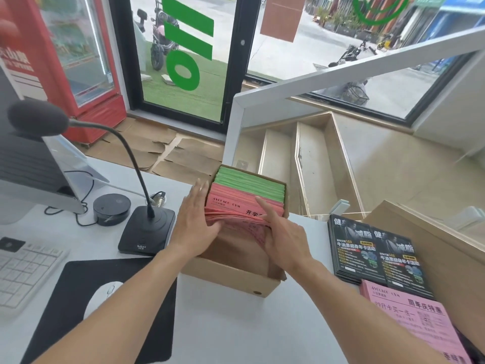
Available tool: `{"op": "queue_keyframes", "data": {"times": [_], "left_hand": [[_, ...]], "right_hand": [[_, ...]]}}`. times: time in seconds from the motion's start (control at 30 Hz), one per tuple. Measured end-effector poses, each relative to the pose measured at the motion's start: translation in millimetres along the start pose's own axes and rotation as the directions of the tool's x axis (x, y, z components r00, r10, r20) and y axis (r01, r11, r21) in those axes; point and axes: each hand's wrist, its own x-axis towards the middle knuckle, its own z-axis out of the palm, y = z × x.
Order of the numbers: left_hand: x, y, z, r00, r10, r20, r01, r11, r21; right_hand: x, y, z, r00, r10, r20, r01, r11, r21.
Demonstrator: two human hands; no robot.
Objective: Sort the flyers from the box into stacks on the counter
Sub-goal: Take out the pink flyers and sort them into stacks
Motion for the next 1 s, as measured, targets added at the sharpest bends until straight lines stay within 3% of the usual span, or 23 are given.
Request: {"op": "queue_keyframes", "data": {"times": [0.13, 0.3, 0.43, 0.53, 0.67, 0.9, 1.0], "left_hand": [[-15.5, 26.4, -21.5, 0.998, 0.06, 0.003, -0.056, 0.947, -0.316], [-66.8, 87.4, -17.5, 0.984, 0.17, 0.052, -0.126, 0.876, -0.466], [-121.5, 111.2, 28.4, 0.969, 0.192, 0.156, -0.075, 0.831, -0.552], [-158.6, 117.8, 70.1, 0.959, 0.143, 0.243, 0.025, 0.814, -0.58], [-196.0, 125.7, 109.7, 0.934, 0.174, 0.313, 0.032, 0.83, -0.557], [-240.2, 137.9, 146.1, 0.931, 0.165, 0.327, 0.002, 0.89, -0.455], [-249.9, 149.2, 149.5, 0.957, 0.088, 0.275, 0.044, 0.897, -0.44]], "right_hand": [[-28.0, 10.6, -48.3, 0.997, -0.072, 0.02, 0.069, 0.991, 0.119], [-104.1, 40.8, -94.7, 0.988, 0.148, -0.036, -0.115, 0.879, 0.463], [-181.8, 65.9, -101.0, 0.973, 0.224, -0.056, -0.171, 0.862, 0.477], [-237.1, 85.9, -89.6, 0.945, 0.327, -0.001, -0.284, 0.821, 0.495], [-292.4, 104.7, -79.6, 0.902, 0.429, 0.052, -0.394, 0.765, 0.51], [-336.9, 121.4, -58.2, 0.815, 0.553, 0.171, -0.546, 0.635, 0.546], [-341.2, 125.8, -55.0, 0.809, 0.559, 0.182, -0.548, 0.603, 0.58]]}}
